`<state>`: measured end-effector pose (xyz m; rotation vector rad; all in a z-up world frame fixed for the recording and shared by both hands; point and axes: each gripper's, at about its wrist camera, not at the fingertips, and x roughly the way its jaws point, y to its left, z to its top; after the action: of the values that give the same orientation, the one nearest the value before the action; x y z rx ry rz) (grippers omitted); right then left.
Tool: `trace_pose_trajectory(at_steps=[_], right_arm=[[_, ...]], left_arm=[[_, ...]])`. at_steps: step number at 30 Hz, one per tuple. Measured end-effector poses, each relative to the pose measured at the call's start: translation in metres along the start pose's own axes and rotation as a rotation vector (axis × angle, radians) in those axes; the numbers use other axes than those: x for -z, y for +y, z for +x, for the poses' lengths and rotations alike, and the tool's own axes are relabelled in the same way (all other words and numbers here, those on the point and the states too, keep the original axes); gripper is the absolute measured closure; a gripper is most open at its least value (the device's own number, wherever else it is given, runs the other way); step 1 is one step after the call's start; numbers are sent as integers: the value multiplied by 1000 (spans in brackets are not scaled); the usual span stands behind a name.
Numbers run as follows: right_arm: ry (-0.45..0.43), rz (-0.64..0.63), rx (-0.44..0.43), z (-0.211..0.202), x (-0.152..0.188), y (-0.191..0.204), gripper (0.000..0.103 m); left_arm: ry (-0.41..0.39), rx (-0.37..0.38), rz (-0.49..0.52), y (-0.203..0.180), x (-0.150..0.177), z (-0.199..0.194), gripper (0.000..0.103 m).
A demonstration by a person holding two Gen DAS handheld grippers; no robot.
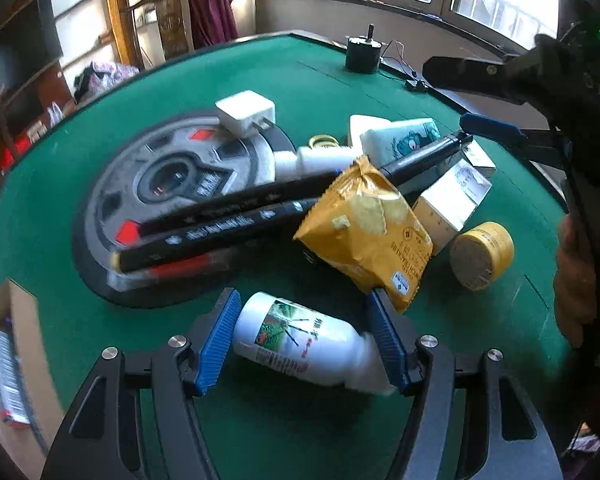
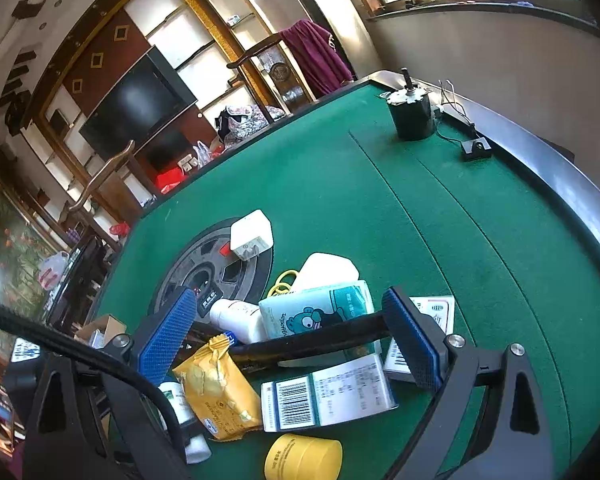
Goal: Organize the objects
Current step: 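Grasp the white pill bottle with the left gripper, then place the white bottle in the tray with left gripper while right gripper places the yellow cracker packet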
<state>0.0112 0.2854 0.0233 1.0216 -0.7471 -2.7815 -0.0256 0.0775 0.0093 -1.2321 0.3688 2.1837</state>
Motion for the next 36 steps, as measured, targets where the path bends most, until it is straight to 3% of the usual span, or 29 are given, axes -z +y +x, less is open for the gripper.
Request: trace_pose_trajectory(at_steps=[2,4,8,10,12,15,18,22,24,26,29,33,36], right_arm=[[5,-7,-2,1,1,2,9],[7,-16,-3,1,2,4,9],[-1,-36,3,-1,3,8,9],[2,-45,1,0,4,10,9],[8,-53,-4,1,5,11,9],[5,-74,-1,1,8,14,9],[7,-95,-26,2,9,17,9],[47,-128,-114,2,15,28,9],[83,-146,-189,2,19,37,9],[130,-180,-196,3,26,49,9],[179,-266,-128,6,41,68,9],[227,-392,65,25,63,87,10],[236,-468,183,39,69,93,27]], left_arm=[[19,33,-15,-3,4,3,44],[26,10,-32,-9,9,3,44],[9,-138,-72,-22,20,-6,44],[0,-161,-100,-27,24,-9,44],[8,-142,-123,-30,23,-3,46],[-18,-143,-140,-34,22,-2,74],[-31,-83,-198,-26,26,-4,74],[-75,-65,-279,-10,42,-28,74],[-114,-71,-308,-3,51,-47,74],[-155,-96,-323,4,62,-70,74],[-200,-119,-353,18,80,-100,74],[-236,-129,-413,39,102,-124,74],[-259,-136,-451,51,122,-138,74]])
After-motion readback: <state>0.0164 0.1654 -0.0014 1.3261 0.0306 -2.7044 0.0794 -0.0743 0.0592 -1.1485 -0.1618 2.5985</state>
